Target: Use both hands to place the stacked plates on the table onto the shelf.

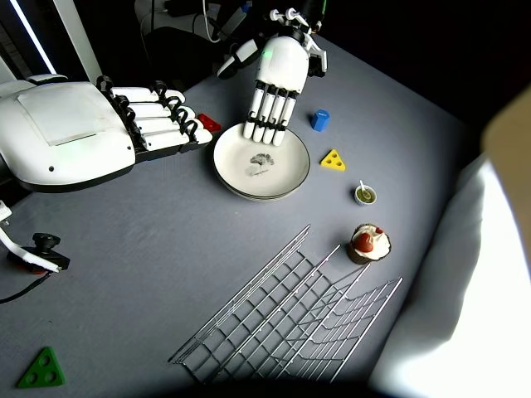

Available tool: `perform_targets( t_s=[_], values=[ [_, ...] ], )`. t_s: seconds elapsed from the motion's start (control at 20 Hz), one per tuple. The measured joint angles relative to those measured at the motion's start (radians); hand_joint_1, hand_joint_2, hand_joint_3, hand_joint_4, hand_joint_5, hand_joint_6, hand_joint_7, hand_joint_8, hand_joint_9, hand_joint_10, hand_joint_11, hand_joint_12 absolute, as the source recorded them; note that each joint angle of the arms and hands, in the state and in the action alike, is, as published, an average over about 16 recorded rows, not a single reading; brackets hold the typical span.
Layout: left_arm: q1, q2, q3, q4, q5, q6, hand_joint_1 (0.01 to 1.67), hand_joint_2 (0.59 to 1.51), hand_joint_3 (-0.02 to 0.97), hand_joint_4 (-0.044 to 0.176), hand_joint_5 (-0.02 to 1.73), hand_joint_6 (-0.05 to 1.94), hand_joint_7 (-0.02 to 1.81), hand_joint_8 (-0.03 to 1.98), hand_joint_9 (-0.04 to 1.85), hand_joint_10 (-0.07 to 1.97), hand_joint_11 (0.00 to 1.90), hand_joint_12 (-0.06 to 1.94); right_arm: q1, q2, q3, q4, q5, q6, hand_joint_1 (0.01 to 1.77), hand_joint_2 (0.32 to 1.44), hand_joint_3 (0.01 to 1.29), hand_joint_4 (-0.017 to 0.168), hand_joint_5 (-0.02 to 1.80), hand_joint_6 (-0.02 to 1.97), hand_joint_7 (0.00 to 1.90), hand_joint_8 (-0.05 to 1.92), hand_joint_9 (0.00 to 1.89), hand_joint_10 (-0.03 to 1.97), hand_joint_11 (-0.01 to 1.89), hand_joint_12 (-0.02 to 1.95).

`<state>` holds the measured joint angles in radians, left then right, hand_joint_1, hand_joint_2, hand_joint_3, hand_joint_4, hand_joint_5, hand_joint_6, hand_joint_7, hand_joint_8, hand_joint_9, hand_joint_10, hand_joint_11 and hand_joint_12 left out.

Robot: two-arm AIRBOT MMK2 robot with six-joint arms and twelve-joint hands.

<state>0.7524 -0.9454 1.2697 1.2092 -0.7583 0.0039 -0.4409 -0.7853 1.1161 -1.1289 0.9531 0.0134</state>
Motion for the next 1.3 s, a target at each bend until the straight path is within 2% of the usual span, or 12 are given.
perform_targets(
  t_s=[0.4, 0.85, 1.05, 1.3],
  values=[
    [0.008, -0.029, 0.021, -0.021, 0.009, 0.003, 0.17, 0.9, 0.013, -0.006, 0.09, 0.0, 0.1, -0.01, 0.1, 0.0, 0.1, 0.01, -0.017, 0.002, -0.019, 0.03, -0.031, -0.148, 0.1, 0.98, 0.02, 0.0, 0.18, 0.01, 0.23, 0.0, 0.22, -0.01, 0.19, 0.02],
    [-0.024, -0.126, 0.038, -0.057, 0.044, 0.004, 0.18, 0.904, 0.013, -0.006, 0.07, -0.01, 0.07, -0.02, 0.08, -0.02, 0.08, -0.01, -0.025, -0.013, -0.03, 0.05, -0.078, -0.242, 0.1, 0.98, 0.02, 0.005, 0.17, 0.01, 0.22, 0.0, 0.22, -0.01, 0.19, 0.02],
    [-0.047, -0.175, 0.049, -0.066, 0.06, 0.004, 0.18, 0.905, 0.013, -0.006, 0.06, -0.02, 0.05, -0.02, 0.07, -0.03, 0.08, -0.02, -0.035, -0.039, -0.03, 0.073, -0.105, -0.328, 0.28, 0.97, 0.02, 0.006, 0.17, 0.01, 0.21, 0.0, 0.21, -0.01, 0.2, 0.02],
    [-0.067, -0.213, 0.065, -0.067, 0.065, 0.003, 0.19, 0.907, 0.013, -0.006, 0.05, -0.02, 0.04, -0.02, 0.06, -0.03, 0.08, -0.02, -0.05, -0.082, -0.028, 0.118, -0.145, -0.47, 0.66, 0.95, 0.02, 0.006, 0.19, 0.01, 0.22, 0.0, 0.22, -0.01, 0.25, 0.03]
  ],
)
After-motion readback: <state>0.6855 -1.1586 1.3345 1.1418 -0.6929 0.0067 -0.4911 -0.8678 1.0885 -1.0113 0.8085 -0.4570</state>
